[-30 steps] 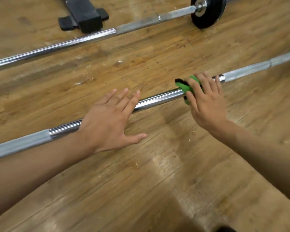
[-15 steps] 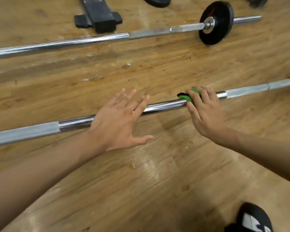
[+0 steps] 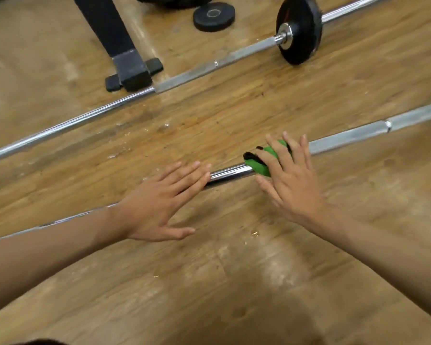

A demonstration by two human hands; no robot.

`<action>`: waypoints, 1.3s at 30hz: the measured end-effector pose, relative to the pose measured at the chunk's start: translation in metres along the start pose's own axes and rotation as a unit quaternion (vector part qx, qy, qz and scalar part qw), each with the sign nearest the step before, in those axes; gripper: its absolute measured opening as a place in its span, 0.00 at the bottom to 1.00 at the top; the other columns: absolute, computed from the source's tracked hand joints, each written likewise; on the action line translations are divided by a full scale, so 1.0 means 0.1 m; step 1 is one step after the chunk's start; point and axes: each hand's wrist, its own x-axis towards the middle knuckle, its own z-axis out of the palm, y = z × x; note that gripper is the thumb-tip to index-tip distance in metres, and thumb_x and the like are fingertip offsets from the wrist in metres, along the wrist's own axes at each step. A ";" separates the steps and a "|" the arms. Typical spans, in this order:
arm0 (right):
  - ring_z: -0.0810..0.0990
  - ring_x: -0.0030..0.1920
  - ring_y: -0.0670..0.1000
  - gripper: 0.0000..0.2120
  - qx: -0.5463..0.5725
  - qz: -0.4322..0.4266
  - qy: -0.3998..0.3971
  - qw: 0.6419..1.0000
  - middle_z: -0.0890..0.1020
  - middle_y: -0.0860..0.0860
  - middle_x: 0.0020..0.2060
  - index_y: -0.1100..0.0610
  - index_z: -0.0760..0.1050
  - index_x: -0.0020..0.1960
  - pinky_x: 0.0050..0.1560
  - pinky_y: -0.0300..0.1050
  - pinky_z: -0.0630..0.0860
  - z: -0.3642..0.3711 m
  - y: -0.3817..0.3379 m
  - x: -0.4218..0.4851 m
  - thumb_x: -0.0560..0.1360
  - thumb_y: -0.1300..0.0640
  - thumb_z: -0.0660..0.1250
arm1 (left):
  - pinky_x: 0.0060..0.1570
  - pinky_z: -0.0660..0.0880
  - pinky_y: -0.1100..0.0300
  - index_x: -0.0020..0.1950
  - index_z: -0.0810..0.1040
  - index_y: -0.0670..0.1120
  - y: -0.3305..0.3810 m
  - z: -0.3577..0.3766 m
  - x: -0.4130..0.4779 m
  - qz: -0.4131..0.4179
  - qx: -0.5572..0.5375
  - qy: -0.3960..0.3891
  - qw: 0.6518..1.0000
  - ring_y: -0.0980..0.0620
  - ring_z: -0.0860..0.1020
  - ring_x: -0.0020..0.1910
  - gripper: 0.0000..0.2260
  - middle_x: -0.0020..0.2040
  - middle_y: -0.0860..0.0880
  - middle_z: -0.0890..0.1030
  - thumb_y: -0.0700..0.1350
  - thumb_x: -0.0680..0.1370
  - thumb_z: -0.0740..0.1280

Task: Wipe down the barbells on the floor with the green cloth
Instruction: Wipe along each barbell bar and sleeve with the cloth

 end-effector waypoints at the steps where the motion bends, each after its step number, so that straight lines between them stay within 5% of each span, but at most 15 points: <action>1: 0.63 0.78 0.67 0.28 0.012 0.002 0.014 1.000 0.70 0.59 0.76 0.56 0.74 0.73 0.81 0.63 0.45 0.02 -0.01 0.00 0.85 0.40 0.50 | 0.82 0.50 0.42 0.85 0.46 0.40 0.01 -0.02 0.01 0.000 0.004 -0.011 1.000 0.43 0.48 0.85 0.46 0.86 0.41 0.47 0.70 0.81 0.55; 9: 0.70 0.71 0.69 0.20 0.113 0.092 0.062 0.987 0.77 0.63 0.66 0.58 0.77 0.67 0.80 0.66 0.50 0.02 -0.31 0.10 0.82 0.49 0.57 | 0.80 0.53 0.36 0.85 0.41 0.39 0.05 -0.21 0.04 -0.015 -0.018 -0.123 0.992 0.39 0.44 0.85 0.48 0.86 0.40 0.42 0.72 0.81 0.54; 18: 0.78 0.65 0.65 0.12 0.121 0.016 0.089 0.989 0.83 0.59 0.61 0.56 0.82 0.59 0.80 0.62 0.57 0.16 -0.45 0.21 0.82 0.55 0.62 | 0.80 0.52 0.37 0.84 0.41 0.37 0.00 -0.23 0.08 -0.013 -0.046 -0.139 0.989 0.37 0.44 0.85 0.46 0.85 0.37 0.42 0.68 0.83 0.55; 28: 0.81 0.63 0.61 0.15 0.000 -0.072 0.067 0.995 0.83 0.58 0.52 0.55 0.80 0.58 0.79 0.65 0.58 -0.02 0.42 0.22 0.87 0.49 0.57 | 0.81 0.53 0.41 0.84 0.51 0.35 -0.14 -0.23 0.21 0.051 0.023 -0.056 0.997 0.39 0.53 0.84 0.40 0.85 0.37 0.53 0.60 0.83 0.60; 33: 0.81 0.61 0.63 0.19 -0.080 -0.094 -0.030 0.992 0.81 0.61 0.56 0.58 0.77 0.65 0.80 0.64 0.56 -0.35 1.19 0.15 0.88 0.49 0.53 | 0.80 0.55 0.41 0.84 0.50 0.35 -0.18 -0.06 0.32 0.079 -0.020 -0.014 0.997 0.39 0.54 0.84 0.43 0.85 0.37 0.52 0.62 0.81 0.62; 39: 0.78 0.47 0.64 0.28 -0.063 -0.026 -0.043 0.997 0.78 0.58 0.44 0.59 0.80 0.57 0.79 0.61 0.61 -0.32 0.69 0.28 0.89 0.44 0.45 | 0.81 0.51 0.43 0.85 0.49 0.37 -0.17 -0.01 0.29 0.079 -0.040 -0.001 0.996 0.39 0.52 0.84 0.45 0.85 0.38 0.52 0.66 0.81 0.60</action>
